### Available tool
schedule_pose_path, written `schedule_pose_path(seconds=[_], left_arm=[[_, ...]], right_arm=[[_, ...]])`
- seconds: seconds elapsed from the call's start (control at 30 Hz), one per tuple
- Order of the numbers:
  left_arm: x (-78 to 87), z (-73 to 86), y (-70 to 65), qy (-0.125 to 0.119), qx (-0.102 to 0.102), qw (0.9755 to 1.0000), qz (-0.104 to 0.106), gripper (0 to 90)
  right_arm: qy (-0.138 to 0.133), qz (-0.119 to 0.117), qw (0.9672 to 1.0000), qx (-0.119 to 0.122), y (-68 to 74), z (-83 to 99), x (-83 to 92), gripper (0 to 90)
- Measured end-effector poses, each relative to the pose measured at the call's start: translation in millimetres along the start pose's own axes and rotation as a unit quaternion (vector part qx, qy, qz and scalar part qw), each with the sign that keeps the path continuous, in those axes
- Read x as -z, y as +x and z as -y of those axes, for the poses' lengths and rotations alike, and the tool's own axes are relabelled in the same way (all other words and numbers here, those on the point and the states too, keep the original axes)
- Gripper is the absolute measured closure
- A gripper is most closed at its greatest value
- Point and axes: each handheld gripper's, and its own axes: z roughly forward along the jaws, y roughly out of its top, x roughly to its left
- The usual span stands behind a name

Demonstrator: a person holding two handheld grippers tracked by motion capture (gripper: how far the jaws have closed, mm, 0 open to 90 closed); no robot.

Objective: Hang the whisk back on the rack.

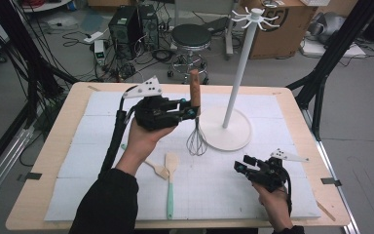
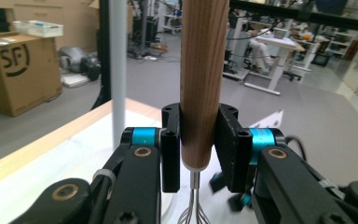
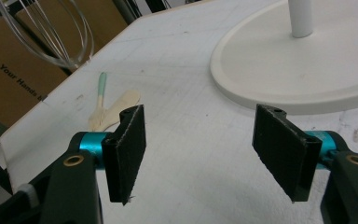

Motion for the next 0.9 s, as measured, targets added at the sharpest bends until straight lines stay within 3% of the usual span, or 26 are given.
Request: schedule_pose_path(seconds=[0.23, 0.37, 0.43, 0.77, 0.9], left_arm=[[-26.4, -23.5, 3.1, 0.001, -0.002, 0.9999, 0.015, 72.9], [-36.6, -33.3, 5.5, -0.012, 0.010, 0.9995, 0.026, 72.9], [-40.7, -37.4, 5.7, -0.016, 0.007, 0.9994, 0.029, 72.9], [-62.1, -42.7, 12.0, -0.074, 0.031, 0.9955, 0.051, 72.9], [-78.1, -50.1, 13.5, -0.071, 0.027, 0.9957, 0.054, 72.9]], right_arm=[[0.001, -0.006, 1.0000, 0.005, -0.6, -0.2, -4.2, 33.5], [0.000, -0.010, 0.9999, 0.006, -2.3, -0.8, -6.0, 33.5], [0.000, -0.011, 0.9999, 0.006, -2.3, -1.0, -5.8, 33.5], [-0.003, -0.014, 0.9999, 0.007, -1.9, -1.1, -4.9, 33.5], [-0.001, -0.013, 0.9999, 0.007, -1.7, -1.0, -4.5, 33.5]])
